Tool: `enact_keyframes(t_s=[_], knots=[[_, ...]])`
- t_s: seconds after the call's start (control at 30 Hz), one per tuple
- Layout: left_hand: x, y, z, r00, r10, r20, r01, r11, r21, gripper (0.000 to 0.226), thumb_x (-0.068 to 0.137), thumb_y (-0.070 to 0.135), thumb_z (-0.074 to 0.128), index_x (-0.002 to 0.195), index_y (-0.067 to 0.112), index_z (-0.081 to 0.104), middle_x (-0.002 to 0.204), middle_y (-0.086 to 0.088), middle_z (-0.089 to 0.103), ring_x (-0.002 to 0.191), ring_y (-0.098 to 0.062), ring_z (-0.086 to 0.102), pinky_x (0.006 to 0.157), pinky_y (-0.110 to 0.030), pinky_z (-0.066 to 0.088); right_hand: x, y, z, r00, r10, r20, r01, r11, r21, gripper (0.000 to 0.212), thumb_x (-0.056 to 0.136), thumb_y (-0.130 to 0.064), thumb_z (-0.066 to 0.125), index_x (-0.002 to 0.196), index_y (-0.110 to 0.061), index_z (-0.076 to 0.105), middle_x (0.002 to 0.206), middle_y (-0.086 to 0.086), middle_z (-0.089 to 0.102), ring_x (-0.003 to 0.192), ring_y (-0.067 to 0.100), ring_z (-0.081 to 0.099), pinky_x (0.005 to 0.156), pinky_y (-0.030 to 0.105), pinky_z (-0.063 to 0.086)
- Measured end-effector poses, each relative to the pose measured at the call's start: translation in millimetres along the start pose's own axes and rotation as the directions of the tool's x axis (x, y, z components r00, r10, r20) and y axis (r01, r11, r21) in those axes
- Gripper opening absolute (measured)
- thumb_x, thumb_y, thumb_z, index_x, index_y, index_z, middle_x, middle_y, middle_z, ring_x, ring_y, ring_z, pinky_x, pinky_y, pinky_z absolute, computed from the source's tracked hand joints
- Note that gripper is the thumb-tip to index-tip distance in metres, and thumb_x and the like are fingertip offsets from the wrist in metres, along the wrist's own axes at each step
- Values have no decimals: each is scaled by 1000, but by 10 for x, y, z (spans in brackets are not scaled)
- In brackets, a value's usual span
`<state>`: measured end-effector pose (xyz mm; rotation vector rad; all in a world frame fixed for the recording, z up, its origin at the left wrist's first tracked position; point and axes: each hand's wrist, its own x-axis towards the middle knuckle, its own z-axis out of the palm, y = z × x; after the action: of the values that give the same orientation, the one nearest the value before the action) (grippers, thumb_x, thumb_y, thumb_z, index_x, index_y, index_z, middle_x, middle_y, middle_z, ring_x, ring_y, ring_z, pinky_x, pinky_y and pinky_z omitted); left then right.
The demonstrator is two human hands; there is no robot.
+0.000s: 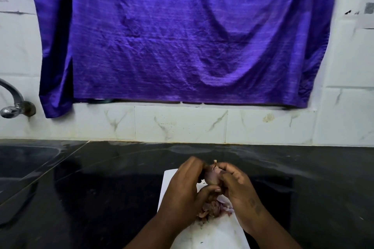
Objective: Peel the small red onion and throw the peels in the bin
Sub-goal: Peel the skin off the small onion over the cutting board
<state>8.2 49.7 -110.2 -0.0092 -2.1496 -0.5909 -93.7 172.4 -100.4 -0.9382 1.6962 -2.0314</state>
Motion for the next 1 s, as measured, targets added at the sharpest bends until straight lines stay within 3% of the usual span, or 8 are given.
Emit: enact_keyframes(t_s=[0.1, 0.27, 0.4, 0.47, 0.6, 0.7, 0.9, 1.0], knots=[[0, 21, -8, 1000, 2, 9, -1, 1000, -18, 26, 93, 43, 72, 99, 22, 57, 96, 13, 52, 87, -13, 53, 71, -22, 45, -5, 7, 1, 1000, 8, -3, -7, 999, 45, 25, 101, -7, 51, 95, -11, 75, 89, 20, 74, 82, 28, 65, 76, 44, 54], [3, 27, 2, 999, 32, 7, -32, 999, 24, 29, 93, 22, 76, 92, 28, 48, 95, 16, 48, 84, -7, 49, 69, -11, 37, 24, 21, -7, 998, 55, -43, -45, 975, 217, 16, 99, -6, 53, 98, 5, 64, 98, 39, 68, 88, 40, 64, 83, 51, 52], [-14, 43, -4, 1000, 7, 10, -6, 1000, -23, 38, 92, 26, 78, 124, 31, 58, 118, 20, 59, 107, 2, 58, 88, -4, 40, 42, 32, -25, 998, 62, -17, -55, 958, 280, 15, 99, -8, 53, 94, 4, 60, 90, 28, 65, 90, 35, 59, 69, 37, 51], [-12, 36, 9, 999, 37, 11, -36, 998, -46, 43, 92, 22, 78, 129, 30, 60, 123, 20, 60, 109, -2, 61, 89, -10, 48, 47, 39, -24, 999, 52, -13, -46, 958, 285, 21, 99, -10, 54, 98, 12, 54, 90, 24, 61, 87, 33, 56, 62, 34, 50], [-1, 17, 17, 997, 62, -48, -63, 998, -17, 28, 91, 21, 79, 114, 28, 66, 112, 19, 62, 98, -10, 65, 80, -30, 57, 41, 12, -31, 999, 44, -3, -40, 938, 345, 20, 98, -9, 51, 94, 9, 60, 88, 26, 64, 84, 33, 62, 61, 32, 52], [6, 11, 7, 994, 85, -66, -87, 996, -26, 20, 90, 20, 79, 105, 23, 67, 106, 16, 63, 95, -8, 65, 77, -30, 58, 30, -2, -53, 999, 37, 9, -38, 949, 314, 30, 100, -6, 38, 89, 2, 65, 84, 23, 73, 70, 21, 67, 59, 31, 51], [14, 21, -10, 991, 124, -57, -120, 991, 65, 21, 87, 15, 81, 98, 25, 65, 101, 17, 61, 89, -5, 61, 71, -26, 53, 38, 27, -78, 1000, 13, 16, -17, 951, 308, 35, 103, -7, 39, 109, 7, 70, 97, 26, 74, 85, 29, 72, 66, 31, 61], [18, 25, -19, 996, 81, -35, -83, 995, -47, 18, 90, 13, 74, 96, 25, 63, 101, 17, 59, 92, -10, 62, 71, -19, 52, 35, 16, -83, 1000, 14, 21, -20, 954, 298, 34, 103, -8, 40, 107, 7, 71, 98, 26, 74, 83, 27, 73, 68, 32, 63]])
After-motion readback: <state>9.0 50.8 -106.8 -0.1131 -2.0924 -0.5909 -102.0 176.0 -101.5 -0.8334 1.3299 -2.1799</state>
